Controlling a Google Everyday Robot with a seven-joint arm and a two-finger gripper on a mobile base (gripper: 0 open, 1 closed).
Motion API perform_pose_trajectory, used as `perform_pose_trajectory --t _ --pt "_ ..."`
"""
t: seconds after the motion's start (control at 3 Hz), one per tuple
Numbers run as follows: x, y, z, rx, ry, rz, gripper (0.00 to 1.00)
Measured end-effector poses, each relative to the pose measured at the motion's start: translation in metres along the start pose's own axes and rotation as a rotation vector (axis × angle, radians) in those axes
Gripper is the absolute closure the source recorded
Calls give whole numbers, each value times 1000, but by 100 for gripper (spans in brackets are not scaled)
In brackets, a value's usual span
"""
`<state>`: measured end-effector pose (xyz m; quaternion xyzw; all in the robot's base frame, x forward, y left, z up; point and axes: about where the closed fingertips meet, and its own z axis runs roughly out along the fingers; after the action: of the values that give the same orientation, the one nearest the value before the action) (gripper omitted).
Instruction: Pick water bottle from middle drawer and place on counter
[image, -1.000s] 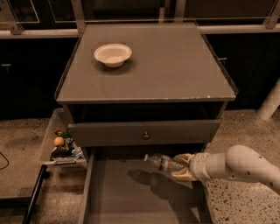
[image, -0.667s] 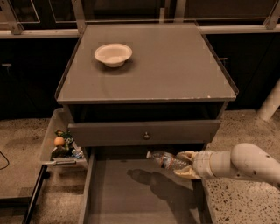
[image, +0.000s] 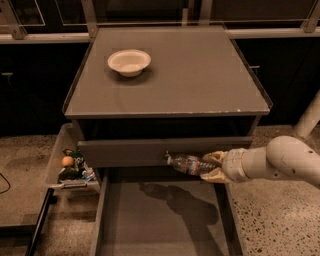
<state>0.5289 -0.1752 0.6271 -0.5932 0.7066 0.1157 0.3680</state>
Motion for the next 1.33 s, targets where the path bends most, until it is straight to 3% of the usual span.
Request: perform_pose_trajectory --t 0.33,0.67,1.0,1.33 --pt "0 0 0 0 0 0 100" --pt "0 19 -14 15 -5 -8 100" --pt "-21 43 -48 34 -24 -76 100" --pt "-62 50 -89 51 -31 -197 100"
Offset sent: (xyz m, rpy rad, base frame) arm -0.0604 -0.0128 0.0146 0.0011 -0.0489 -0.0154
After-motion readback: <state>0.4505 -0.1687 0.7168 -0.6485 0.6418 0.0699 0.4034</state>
